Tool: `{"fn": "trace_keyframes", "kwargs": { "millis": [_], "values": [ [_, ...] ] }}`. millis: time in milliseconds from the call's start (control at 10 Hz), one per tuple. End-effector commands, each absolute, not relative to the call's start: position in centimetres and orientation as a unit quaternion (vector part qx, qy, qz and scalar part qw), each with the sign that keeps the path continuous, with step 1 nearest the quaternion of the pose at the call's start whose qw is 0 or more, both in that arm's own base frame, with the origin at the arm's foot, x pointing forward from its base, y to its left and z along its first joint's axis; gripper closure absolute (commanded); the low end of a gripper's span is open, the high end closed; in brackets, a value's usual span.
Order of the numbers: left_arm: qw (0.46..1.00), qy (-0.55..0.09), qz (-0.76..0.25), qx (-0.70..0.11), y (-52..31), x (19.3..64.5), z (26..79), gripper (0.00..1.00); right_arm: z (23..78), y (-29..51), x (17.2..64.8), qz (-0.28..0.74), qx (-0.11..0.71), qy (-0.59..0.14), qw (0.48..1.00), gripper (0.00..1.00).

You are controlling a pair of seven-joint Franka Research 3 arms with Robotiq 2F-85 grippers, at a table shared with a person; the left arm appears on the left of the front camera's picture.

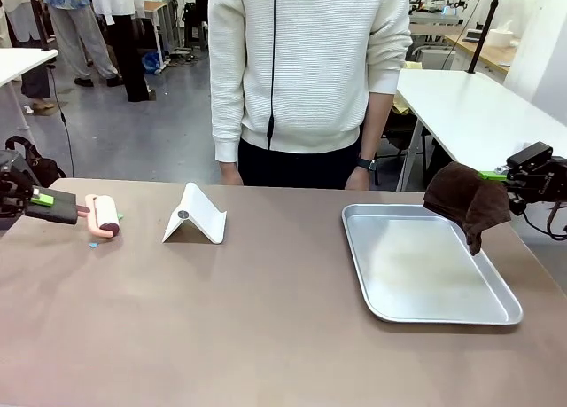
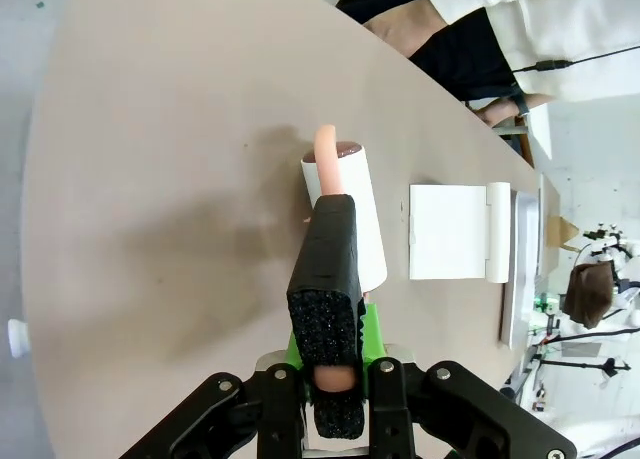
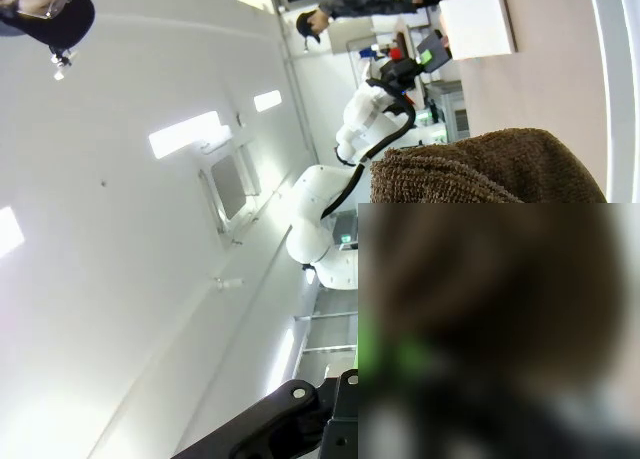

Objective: Clean the surface of the table.
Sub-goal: Clean the area not pointed to by the person.

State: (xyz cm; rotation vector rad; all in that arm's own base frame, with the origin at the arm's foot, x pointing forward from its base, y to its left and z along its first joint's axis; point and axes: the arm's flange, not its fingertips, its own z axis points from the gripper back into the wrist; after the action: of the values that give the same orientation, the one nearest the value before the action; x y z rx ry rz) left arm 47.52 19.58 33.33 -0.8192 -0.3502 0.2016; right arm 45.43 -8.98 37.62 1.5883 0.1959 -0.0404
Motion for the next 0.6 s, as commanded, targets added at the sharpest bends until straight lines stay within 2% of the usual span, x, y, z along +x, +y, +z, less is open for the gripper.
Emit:
{"fn": "trace_keyframes", "kwargs": {
  "millis": [0, 500],
  "values": [
    [0.921, -0.14, 0.093, -0.352, 16.7, 46.9, 30.7, 0.78, 38.5, -8.9, 45.2, -0.024, 0.712, 0.094, 0.695, 0.91],
    [0.916, -0.144, 0.078, -0.365, 13.0, 48.6, 32.0, 0.78, 38.5, -8.9, 45.2, -0.024, 0.712, 0.094, 0.695, 0.91]
  ]
}}
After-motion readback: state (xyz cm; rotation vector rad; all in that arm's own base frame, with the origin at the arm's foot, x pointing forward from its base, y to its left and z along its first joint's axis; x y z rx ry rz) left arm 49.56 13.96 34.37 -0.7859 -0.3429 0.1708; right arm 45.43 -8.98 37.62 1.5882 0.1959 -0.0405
